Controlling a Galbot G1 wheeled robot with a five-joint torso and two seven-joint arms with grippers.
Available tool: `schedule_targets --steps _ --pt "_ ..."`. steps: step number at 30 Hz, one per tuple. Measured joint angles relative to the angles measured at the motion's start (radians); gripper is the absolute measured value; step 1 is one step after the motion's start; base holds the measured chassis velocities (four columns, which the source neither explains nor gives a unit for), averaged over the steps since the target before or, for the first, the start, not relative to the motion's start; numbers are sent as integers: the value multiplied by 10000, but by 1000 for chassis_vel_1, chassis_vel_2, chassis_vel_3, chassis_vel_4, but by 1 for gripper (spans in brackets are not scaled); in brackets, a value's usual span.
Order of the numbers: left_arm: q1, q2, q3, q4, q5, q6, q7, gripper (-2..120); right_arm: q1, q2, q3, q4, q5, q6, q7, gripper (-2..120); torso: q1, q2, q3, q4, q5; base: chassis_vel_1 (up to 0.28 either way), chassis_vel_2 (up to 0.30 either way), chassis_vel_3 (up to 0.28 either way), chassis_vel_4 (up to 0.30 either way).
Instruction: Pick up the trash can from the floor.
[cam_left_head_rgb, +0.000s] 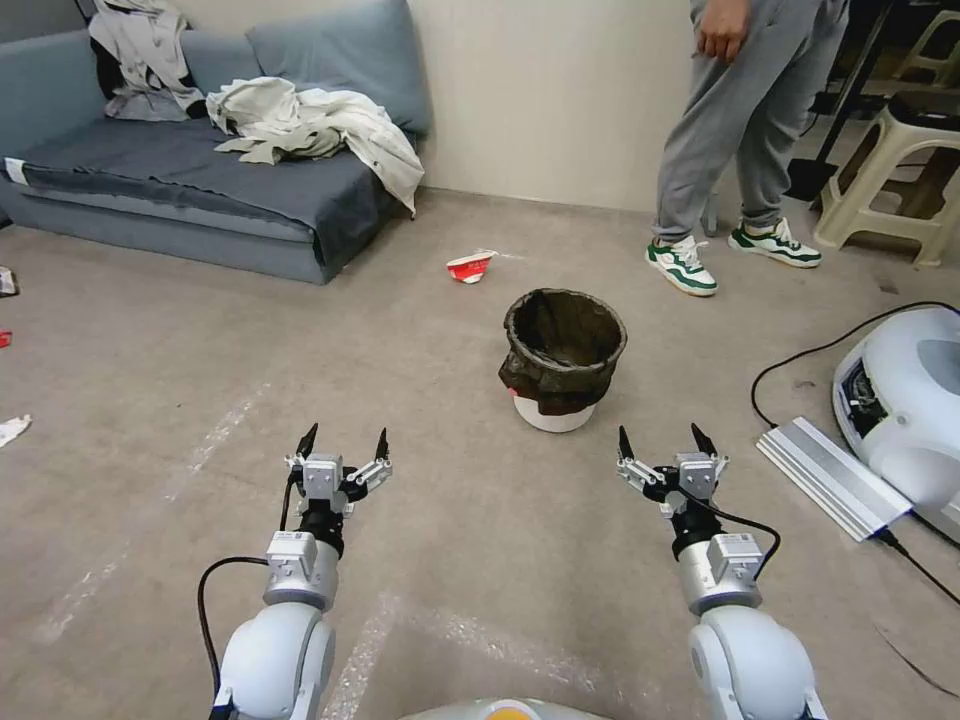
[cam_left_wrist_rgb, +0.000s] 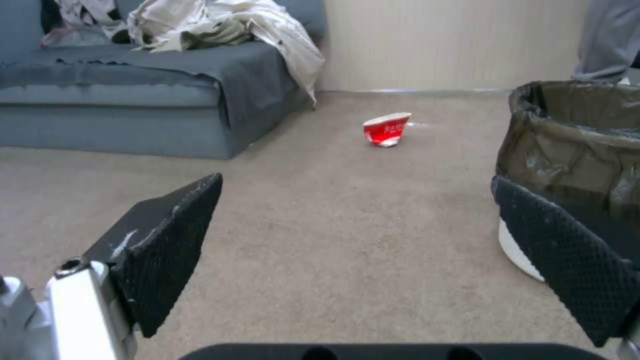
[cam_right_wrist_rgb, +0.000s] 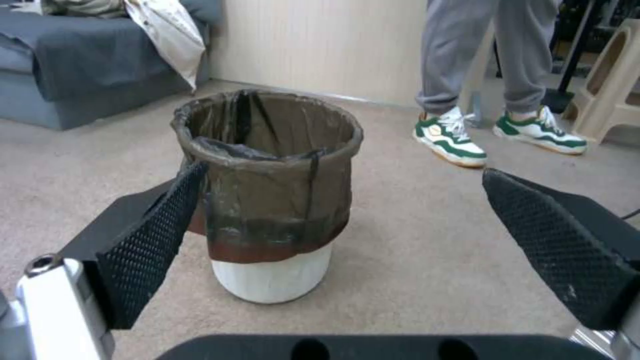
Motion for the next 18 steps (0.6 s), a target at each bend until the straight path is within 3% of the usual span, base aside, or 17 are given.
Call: schedule_targets --steps 18 --pt "23 -2 0 -20 1 -4 -12 100 -85 36 -1 38 -47 37 28 100 0 0 0 -2 0 0 0 0 0"
